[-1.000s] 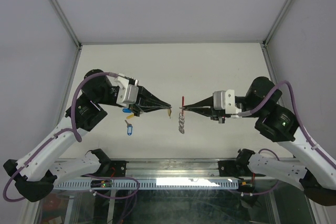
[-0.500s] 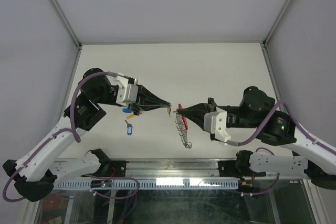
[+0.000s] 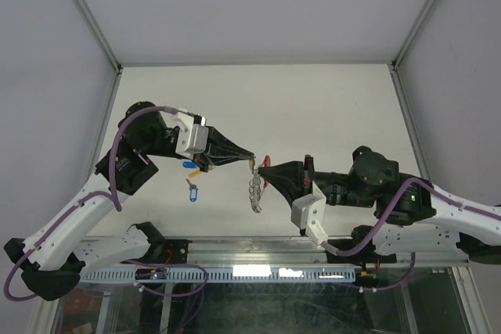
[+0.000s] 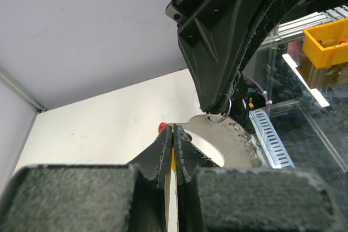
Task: Put the keys on the keyring
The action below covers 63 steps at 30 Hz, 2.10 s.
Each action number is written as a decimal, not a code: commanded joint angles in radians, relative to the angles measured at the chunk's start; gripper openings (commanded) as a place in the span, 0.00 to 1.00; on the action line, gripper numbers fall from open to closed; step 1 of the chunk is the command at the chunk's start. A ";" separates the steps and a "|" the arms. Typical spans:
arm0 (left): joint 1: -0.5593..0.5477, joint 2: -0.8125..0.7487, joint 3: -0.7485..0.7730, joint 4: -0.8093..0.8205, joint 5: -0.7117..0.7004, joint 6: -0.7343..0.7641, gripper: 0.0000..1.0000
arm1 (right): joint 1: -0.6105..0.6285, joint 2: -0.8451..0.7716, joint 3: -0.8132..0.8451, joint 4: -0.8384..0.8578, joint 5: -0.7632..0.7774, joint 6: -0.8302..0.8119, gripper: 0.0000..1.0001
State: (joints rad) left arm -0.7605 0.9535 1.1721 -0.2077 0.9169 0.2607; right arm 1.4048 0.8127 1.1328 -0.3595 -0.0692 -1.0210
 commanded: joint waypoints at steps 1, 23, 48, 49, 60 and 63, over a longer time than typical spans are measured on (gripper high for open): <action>-0.011 -0.009 0.041 0.014 -0.011 0.025 0.00 | 0.014 -0.016 0.022 0.108 0.061 0.003 0.00; -0.013 0.002 0.031 0.033 -0.104 0.011 0.00 | -0.284 0.139 0.313 -0.202 -0.055 0.783 0.00; -0.012 -0.044 0.004 0.122 -0.099 -0.028 0.00 | -0.719 0.142 0.133 0.196 -0.941 1.308 0.00; -0.012 -0.042 0.003 0.127 -0.093 -0.031 0.00 | -0.718 0.146 0.127 0.212 -0.950 1.322 0.00; -0.013 -0.030 0.000 0.153 -0.069 -0.041 0.00 | -0.718 0.163 0.073 0.383 -0.989 1.456 0.00; -0.013 -0.024 -0.002 0.162 -0.063 -0.047 0.00 | -0.719 0.163 0.066 0.395 -0.988 1.460 0.00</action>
State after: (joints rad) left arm -0.7605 0.9253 1.1732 -0.1032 0.8211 0.2241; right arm 0.6895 0.9848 1.1950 -0.0711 -1.0336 0.3927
